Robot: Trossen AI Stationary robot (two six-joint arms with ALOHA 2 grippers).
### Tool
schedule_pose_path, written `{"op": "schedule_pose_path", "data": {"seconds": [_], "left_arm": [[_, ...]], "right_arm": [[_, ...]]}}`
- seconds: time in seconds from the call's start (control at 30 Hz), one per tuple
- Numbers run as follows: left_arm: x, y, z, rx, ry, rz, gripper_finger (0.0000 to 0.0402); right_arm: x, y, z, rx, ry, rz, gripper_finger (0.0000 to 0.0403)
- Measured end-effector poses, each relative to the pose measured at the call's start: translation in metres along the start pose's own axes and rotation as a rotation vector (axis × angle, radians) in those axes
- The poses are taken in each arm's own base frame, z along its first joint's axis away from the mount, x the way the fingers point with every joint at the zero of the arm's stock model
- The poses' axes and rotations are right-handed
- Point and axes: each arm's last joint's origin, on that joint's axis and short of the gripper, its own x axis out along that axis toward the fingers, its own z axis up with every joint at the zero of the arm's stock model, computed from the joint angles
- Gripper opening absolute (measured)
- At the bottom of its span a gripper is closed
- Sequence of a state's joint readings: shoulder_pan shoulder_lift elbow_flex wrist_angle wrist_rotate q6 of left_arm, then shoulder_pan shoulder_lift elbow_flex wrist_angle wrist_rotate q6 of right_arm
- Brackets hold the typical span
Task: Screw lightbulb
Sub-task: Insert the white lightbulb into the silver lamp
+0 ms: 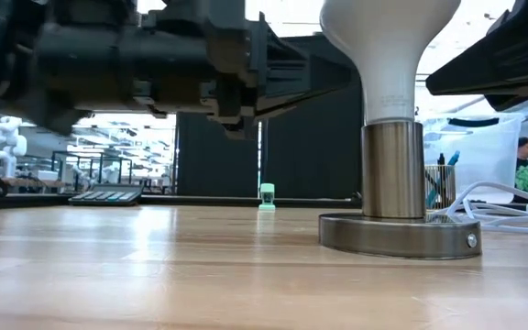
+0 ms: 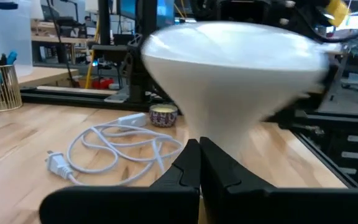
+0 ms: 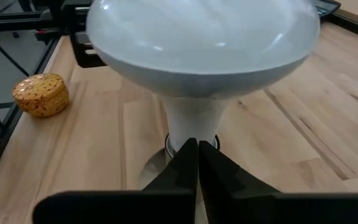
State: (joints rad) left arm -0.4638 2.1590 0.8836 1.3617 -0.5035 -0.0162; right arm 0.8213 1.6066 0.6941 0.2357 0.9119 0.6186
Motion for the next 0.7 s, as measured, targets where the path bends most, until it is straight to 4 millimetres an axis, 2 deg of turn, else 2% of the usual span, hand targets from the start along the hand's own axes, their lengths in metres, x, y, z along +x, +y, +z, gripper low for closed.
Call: {"op": "schedule_pose_path", "data": {"seconds": [0.33,0.7], "left_arm": [[-0.018,-0.025,0.010,0.051,-0.030,-0.003,0.0000],[-0.014,-0.022,0.014,0.062,-0.076,-0.116,0.0000]], "right_arm": [[0.002,-0.006,0.000,-0.015,-0.053,-0.118,0.0002],[0.015,-0.017,0.008,0.015,-0.073,-0.186,0.0002]]}}
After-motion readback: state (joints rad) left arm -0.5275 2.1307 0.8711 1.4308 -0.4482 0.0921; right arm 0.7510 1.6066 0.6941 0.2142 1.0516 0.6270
